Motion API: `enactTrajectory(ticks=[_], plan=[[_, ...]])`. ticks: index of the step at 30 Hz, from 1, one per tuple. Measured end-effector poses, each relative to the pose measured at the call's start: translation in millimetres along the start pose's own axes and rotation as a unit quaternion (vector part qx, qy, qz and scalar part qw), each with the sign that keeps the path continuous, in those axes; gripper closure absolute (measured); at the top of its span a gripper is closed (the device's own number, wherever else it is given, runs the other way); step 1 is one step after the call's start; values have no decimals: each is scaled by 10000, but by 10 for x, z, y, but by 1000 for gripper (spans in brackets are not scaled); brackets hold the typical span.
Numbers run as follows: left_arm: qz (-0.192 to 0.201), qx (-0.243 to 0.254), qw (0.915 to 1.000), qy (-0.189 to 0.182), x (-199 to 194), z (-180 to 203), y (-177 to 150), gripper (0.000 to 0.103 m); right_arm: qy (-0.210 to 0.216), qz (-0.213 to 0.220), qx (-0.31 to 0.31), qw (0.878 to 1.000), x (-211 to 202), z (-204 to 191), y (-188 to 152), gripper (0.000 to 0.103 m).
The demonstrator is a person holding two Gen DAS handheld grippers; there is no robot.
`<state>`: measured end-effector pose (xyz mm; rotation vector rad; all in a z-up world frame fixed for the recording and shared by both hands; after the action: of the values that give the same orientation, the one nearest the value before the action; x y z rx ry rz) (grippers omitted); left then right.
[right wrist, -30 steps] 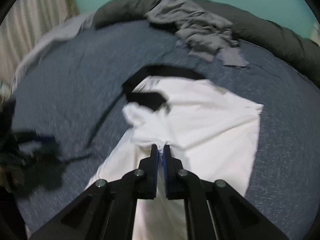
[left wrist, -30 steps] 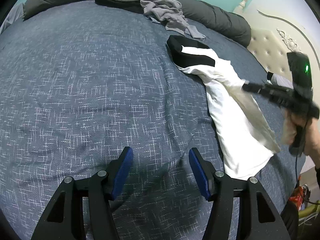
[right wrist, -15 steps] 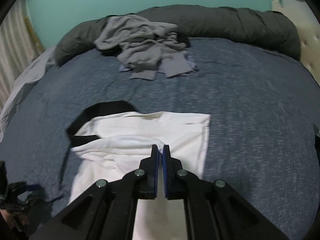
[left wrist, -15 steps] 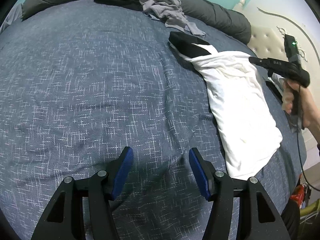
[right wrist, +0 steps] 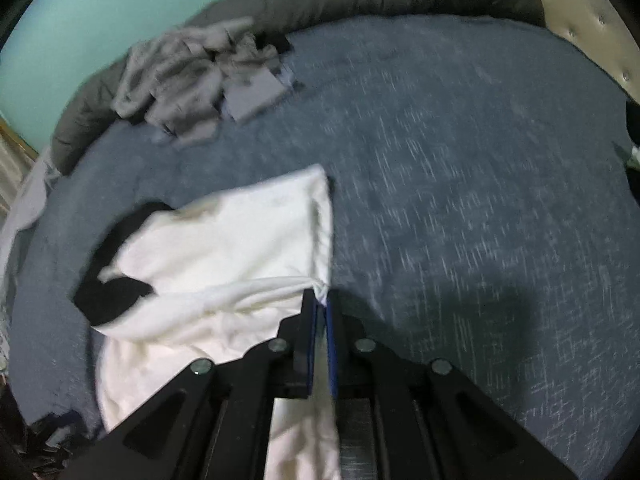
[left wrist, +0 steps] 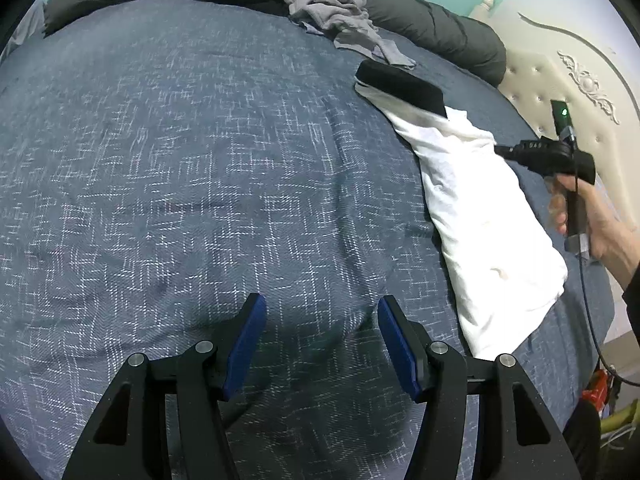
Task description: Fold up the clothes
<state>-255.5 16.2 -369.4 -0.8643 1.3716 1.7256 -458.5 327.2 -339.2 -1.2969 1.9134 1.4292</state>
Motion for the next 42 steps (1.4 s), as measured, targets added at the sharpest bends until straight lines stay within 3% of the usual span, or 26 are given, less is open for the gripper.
enactTrajectory(ticks=[3, 9, 13, 16, 26, 29, 36, 42], plan=[[10, 1, 10000, -6, -2, 16, 8, 41, 14, 251, -739, 9969, -182, -331, 58, 73], [18, 13, 10000, -21, -28, 29, 5, 41, 596, -250, -2358, 9696, -50, -1306, -160, 73], [26, 14, 10000, -41, -39, 30, 9, 41, 579, -596, -2830, 9555, 205, -1639, -348, 73], [30, -14, 10000, -60, -42, 19, 15, 41, 396, -625, -3095, 9480, 328, -1775, -446, 72], [37, -65, 9999, -86, -55, -5, 28, 41, 18, -576, -3282, 9428, 513, -1895, -352, 73], [29, -64, 9999, -93, -51, 1, 31, 41, -15, -472, -3225, 9454, 516, -1898, -236, 92], [19, -68, 9999, -109, -78, -28, -1, 41, 138, -212, -2604, 9652, 508, -1801, 177, 97], [-5, -82, 9999, -107, -80, -51, -14, 41, -95, -247, -2277, 9734, 758, -1674, 474, 99]])
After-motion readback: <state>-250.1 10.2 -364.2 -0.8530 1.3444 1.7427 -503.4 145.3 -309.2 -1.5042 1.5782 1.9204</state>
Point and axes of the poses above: each gripper's, at about its wrist camera, not at the fingertips, and x roughly the way its jaws point, z to its right, y to its top, the point moved 4 cm from there along x, roughly the way its jaws point, and after that the axes turned 9 degrees about y, right-handed, at the moved point
